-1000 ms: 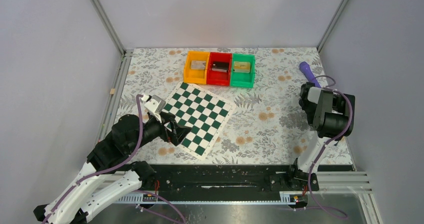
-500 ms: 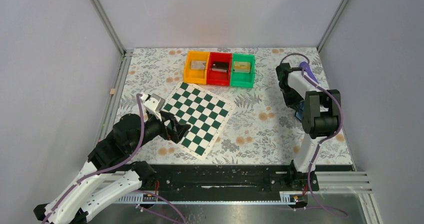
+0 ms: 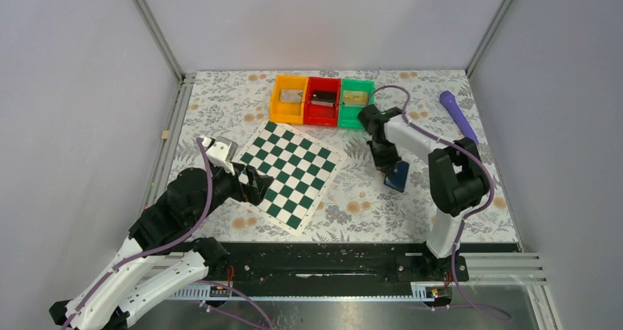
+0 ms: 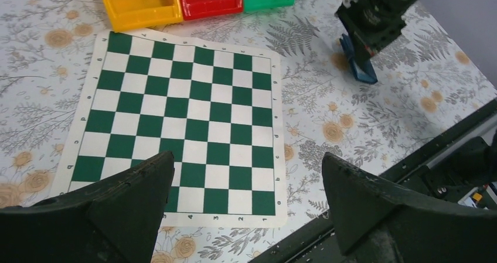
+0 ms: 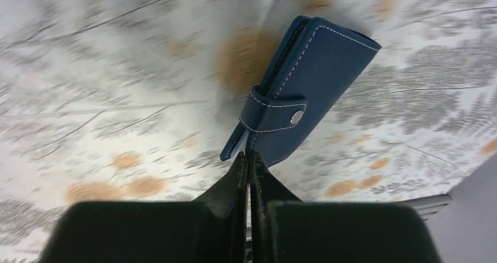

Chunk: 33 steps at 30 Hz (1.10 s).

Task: Take the credit cards out of the card holder
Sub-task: Move the card holder to the center of the board.

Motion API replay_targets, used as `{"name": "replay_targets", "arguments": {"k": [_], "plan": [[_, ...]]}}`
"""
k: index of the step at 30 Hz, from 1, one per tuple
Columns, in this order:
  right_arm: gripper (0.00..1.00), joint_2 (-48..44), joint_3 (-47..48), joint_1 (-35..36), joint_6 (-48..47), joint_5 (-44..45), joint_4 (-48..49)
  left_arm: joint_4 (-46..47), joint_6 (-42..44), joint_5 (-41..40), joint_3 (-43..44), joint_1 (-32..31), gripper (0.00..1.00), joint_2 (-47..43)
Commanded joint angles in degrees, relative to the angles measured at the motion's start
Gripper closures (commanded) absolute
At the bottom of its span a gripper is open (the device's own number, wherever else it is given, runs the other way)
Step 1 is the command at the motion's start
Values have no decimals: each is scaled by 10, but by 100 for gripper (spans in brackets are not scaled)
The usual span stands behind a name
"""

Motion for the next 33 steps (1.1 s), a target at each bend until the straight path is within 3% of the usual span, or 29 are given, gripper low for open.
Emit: {"name": "replay_targets", "arguments": {"k": [1,9,12,18,22,28,33], "plan": [[100,-33,-23,105,95,-28,21,9,-2,-56,-2,-3,5,-4],[100,-61,-81,256,164,16,118,-9,-14,-111,7,-2,6,25],[100,-85,-123,272,180,19,161,-20,-24,-160,14,-2,6,35],[98,-176,-227,289,199,-12,250,-22,-35,-174,15,-2,7,34],[81,-217,-272,293,204,-44,272,-42,-74,-150,28,-2,7,43],[51,-338,-346,293,194,-57,339,-25,-146,28,45,-2,13,66],[41,-385,-374,219,169,-71,349,9,-181,77,20,-3,19,137]]}}
